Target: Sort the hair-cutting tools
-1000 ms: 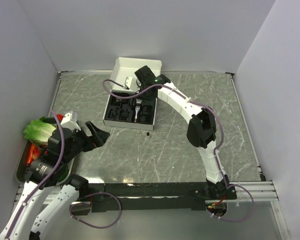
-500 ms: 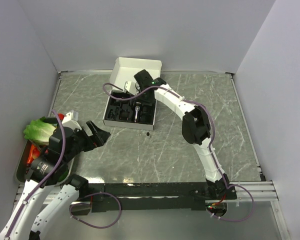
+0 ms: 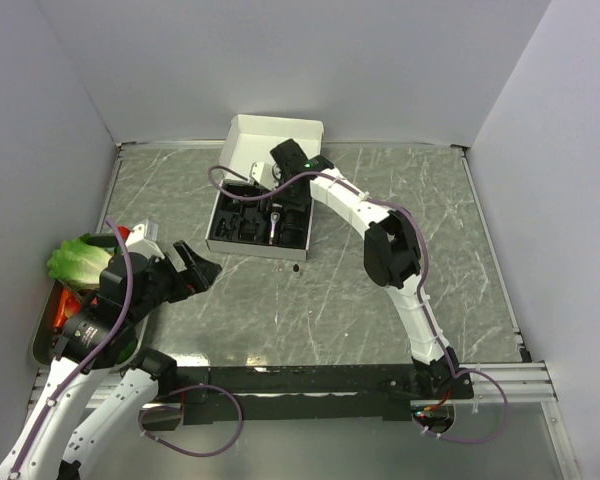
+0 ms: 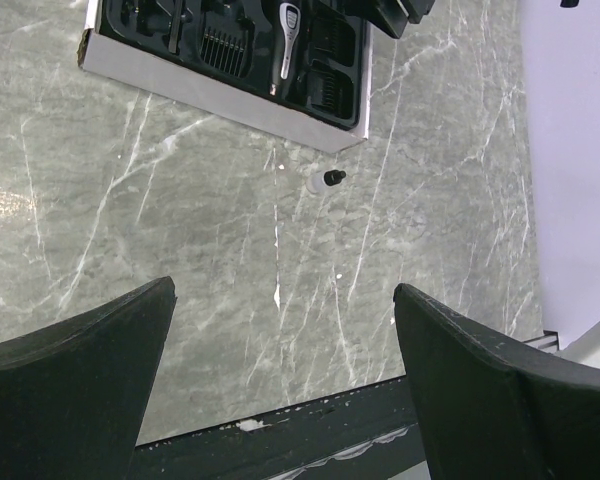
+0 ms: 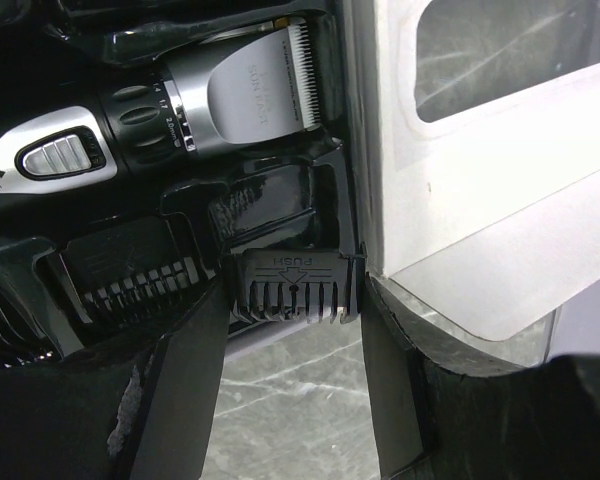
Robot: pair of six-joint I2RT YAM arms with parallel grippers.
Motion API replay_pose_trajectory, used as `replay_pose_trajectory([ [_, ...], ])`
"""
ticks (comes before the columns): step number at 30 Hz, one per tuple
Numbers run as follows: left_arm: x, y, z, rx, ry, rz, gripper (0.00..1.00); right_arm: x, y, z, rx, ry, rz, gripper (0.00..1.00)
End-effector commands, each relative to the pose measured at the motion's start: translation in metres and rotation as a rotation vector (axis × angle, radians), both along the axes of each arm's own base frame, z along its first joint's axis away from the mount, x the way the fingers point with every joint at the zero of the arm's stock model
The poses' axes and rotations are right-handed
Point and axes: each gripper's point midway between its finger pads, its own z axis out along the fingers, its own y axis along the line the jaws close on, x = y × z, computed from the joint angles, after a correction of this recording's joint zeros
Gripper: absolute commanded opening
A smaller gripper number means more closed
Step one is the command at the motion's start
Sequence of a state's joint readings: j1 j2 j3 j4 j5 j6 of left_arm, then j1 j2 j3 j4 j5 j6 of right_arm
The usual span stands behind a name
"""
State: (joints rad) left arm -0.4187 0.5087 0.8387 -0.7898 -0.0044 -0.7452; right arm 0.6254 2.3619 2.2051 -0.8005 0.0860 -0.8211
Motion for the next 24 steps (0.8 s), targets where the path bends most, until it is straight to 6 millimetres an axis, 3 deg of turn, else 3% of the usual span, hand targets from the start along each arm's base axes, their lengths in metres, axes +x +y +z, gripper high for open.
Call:
replay_pose_trajectory([
  [1, 0.003, -0.003, 0.009, -0.014, -0.029, -0.01, 0.97, 0.006, 0.002, -0.002, 0.008, -0.011, 0.019, 0.53],
  [24, 0.001, -0.002, 0.011, -0.009, -0.031, -0.012, 0.97, 0.012, 0.006, -0.012, 0.003, -0.024, 0.026, 0.57],
])
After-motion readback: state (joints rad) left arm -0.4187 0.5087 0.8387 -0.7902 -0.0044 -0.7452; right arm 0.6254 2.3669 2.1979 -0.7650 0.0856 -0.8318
